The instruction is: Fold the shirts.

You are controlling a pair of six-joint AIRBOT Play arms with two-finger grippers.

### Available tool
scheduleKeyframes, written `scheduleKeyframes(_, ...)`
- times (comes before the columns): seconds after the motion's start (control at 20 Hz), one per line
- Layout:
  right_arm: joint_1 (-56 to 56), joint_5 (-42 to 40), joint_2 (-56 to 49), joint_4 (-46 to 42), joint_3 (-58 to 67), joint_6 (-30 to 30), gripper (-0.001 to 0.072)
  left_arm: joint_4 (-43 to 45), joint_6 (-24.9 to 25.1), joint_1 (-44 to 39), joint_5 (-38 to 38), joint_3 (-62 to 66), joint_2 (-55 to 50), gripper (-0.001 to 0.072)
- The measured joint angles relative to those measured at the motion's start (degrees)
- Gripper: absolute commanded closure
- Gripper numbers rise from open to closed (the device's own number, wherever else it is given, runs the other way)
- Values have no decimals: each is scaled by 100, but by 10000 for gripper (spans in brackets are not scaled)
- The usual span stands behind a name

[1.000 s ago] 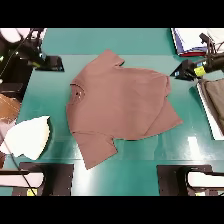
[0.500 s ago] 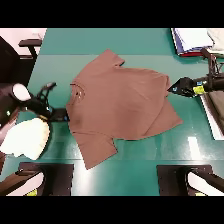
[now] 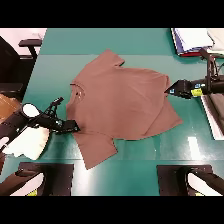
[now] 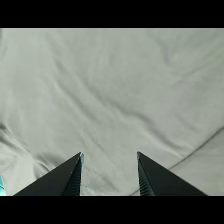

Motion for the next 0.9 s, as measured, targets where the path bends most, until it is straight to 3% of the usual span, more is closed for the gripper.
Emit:
scheduleKeyframes(0.1,-2,-2,4,-2,-4,0,328,-61,15,-61,94,-24,0,560)
scheduleKeyframes(0.15,-20,-2,9,-2,-7,0,328,-122,13,-79,122,-7,2,659)
scheduleKeyframes(0.45,-804,367,11,-201,-584,2,322,-144,37,-118,9,629,13,683)
scheduleKeyframes(0.55,-1316,514,11,-428,-1084,4,173,-85,39,-122,-81,916,13,683)
scheduleKeyframes(0.65,-1882,577,-37,-570,-1611,4,183,-44,44,-122,-122,1117,13,683)
scheduleKeyframes(0.8,-2566,444,-199,-595,-2319,4,279,-11,50,-122,-155,1259,13,683)
scheduleKeyframes(0.9,-2791,153,-334,-446,-2662,-42,280,-11,52,-122,-153,1300,13,683)
